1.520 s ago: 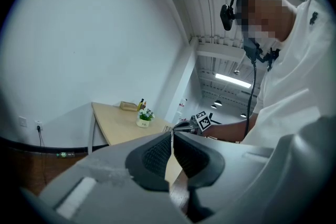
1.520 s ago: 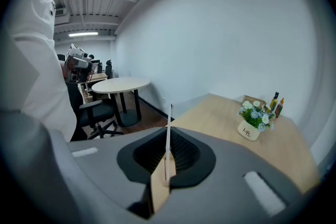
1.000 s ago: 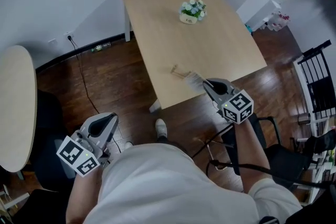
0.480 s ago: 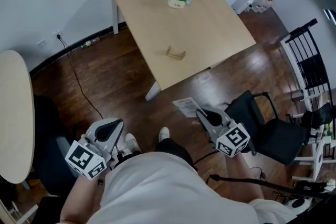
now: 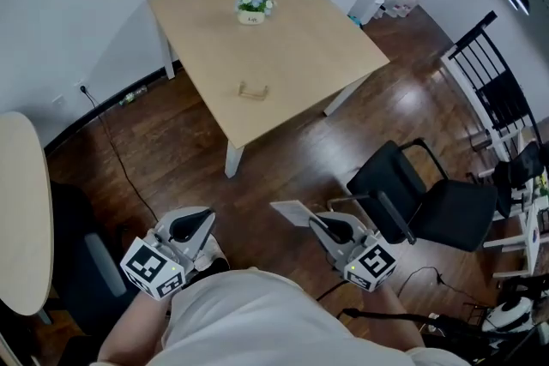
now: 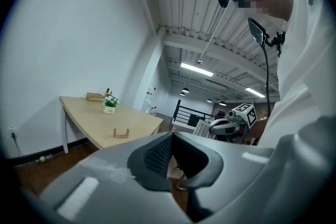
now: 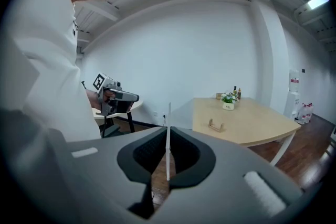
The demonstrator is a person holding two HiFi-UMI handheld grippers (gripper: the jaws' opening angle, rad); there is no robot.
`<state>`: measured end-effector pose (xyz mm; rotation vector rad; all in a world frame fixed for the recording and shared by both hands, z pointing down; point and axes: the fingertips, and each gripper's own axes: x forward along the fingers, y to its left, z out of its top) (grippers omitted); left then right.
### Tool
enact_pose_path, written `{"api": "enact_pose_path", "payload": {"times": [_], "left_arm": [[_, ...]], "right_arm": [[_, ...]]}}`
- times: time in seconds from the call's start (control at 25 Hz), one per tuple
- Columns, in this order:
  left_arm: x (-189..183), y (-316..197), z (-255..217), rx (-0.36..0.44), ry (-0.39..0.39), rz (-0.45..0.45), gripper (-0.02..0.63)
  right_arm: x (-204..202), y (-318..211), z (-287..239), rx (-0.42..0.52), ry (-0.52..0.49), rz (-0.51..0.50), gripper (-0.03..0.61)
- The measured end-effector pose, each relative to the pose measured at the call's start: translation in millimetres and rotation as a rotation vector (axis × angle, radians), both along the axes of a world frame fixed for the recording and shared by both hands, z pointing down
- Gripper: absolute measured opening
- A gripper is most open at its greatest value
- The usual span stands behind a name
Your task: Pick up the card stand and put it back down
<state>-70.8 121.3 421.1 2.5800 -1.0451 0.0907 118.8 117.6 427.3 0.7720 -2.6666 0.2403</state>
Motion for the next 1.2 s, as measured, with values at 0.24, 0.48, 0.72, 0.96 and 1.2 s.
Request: {"api": "enact_pose_path", "payload": {"times": [0.24, 0.48, 0.72, 0.96, 1.2], "left_arm": [[69, 33, -7, -0.003, -0.02, 0.071, 0.002], [101, 70, 0, -0.009, -0.092, 0.075, 0.0], [109, 85, -6, -0.029, -0.043, 0.054, 0.002], [116, 84, -6, -0.02, -0.064, 0.078, 0.002], [116, 74, -10, -0.017, -0.052, 0.106, 0.002]], "right_arm": [[60, 49, -3, 0.01, -0.045, 0.061, 0.02], [91, 78, 8, 0.007, -0.074, 0.071, 0.02], [100, 90, 8, 0.015, -0.088, 0.05, 0.02], [105, 90, 5, 0.025, -0.074, 0.044, 0.02], [106, 77, 1, 0.029, -0.066, 0.048, 0.02]]}}
